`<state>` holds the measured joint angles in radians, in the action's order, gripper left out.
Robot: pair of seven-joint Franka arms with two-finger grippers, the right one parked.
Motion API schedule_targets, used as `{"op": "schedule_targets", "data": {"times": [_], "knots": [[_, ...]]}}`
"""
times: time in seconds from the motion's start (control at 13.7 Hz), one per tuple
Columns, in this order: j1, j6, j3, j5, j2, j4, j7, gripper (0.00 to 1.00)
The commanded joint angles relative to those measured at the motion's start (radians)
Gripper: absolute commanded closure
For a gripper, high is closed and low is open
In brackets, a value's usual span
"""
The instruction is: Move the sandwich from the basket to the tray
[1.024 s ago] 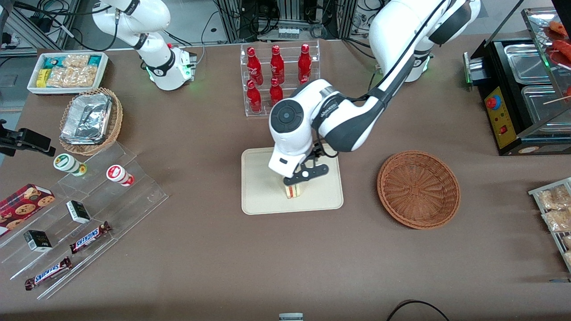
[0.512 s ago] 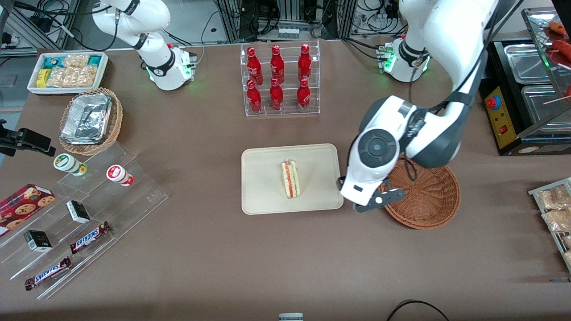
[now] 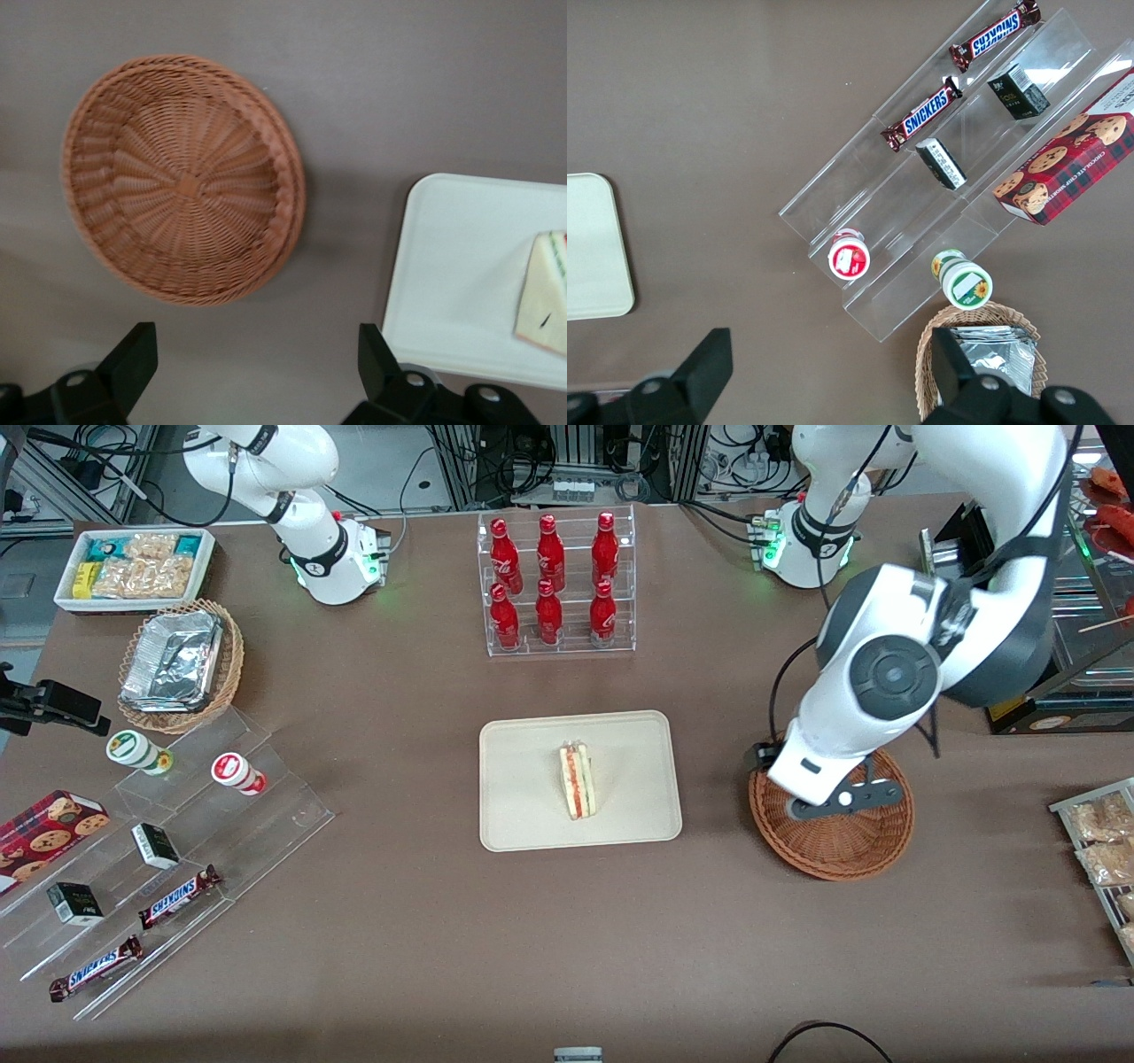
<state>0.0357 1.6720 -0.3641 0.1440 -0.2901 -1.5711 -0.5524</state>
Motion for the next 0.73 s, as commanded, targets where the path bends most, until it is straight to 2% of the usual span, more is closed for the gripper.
{"op": "schedule_targets", "data": {"times": [0.0, 0.15, 0.44, 0.66], "knots": [[-0.002, 0.014, 0.075, -0.076, 0.152, -0.122, 0.159, 0.00], [0.001, -0.047, 0.155, -0.115, 0.216, -0.139, 0.305, 0.00], [-0.002, -0.190, 0.275, -0.121, 0.282, -0.118, 0.540, 0.00], [-0.003, -0.264, 0.323, -0.119, 0.315, -0.095, 0.598, 0.00]]}}
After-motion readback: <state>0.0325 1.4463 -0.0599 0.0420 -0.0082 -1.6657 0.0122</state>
